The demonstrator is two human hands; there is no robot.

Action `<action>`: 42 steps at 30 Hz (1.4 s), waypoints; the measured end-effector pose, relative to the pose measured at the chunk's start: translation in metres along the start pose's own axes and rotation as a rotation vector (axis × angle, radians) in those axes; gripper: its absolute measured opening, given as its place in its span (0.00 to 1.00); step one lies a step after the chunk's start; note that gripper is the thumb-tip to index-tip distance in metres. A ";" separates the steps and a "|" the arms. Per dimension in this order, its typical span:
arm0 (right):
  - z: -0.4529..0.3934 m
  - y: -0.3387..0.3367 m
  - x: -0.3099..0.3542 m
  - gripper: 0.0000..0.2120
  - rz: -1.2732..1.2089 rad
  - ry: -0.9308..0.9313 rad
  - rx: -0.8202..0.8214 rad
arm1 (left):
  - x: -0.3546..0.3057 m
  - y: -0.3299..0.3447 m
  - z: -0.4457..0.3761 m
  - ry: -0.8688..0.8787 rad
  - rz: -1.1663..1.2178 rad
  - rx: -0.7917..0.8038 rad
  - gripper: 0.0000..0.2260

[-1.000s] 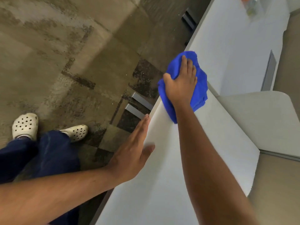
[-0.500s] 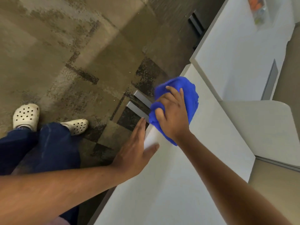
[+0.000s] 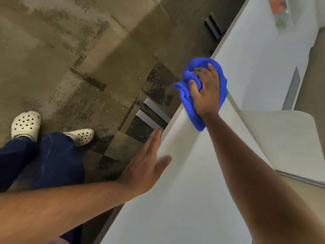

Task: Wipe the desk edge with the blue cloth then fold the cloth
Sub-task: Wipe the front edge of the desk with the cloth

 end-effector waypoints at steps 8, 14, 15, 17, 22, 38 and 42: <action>0.060 0.003 0.015 0.40 -0.009 0.396 0.020 | -0.007 -0.005 -0.002 -0.038 0.007 0.068 0.38; 0.133 0.000 0.021 0.45 0.064 0.344 0.107 | -0.010 -0.036 0.000 0.007 -0.093 0.143 0.37; 0.144 0.001 0.024 0.46 0.070 0.345 0.116 | -0.012 -0.047 -0.001 0.040 -0.111 0.125 0.36; 0.159 0.001 0.030 0.46 0.076 0.352 0.139 | -0.017 -0.067 -0.006 0.144 -0.178 0.082 0.31; 0.176 -0.022 0.041 0.33 -0.439 0.444 -0.012 | -0.040 -0.096 -0.040 0.451 -0.491 0.217 0.24; 0.278 -0.041 0.073 0.15 -0.335 0.659 -0.077 | -0.112 -0.104 -0.121 0.906 -0.972 0.585 0.10; 0.274 -0.051 0.066 0.11 -0.316 0.660 -0.053 | -0.125 -0.104 -0.128 0.767 -0.841 0.697 0.10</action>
Point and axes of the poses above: each hand's wrist, its own z-axis away from the middle knuckle, its own y-axis out of the palm, x = y × z, the point moved 1 cm from there along -z, towards the middle knuckle, and after that the axes turned 1 degree about -x, right-handed, at the moved point
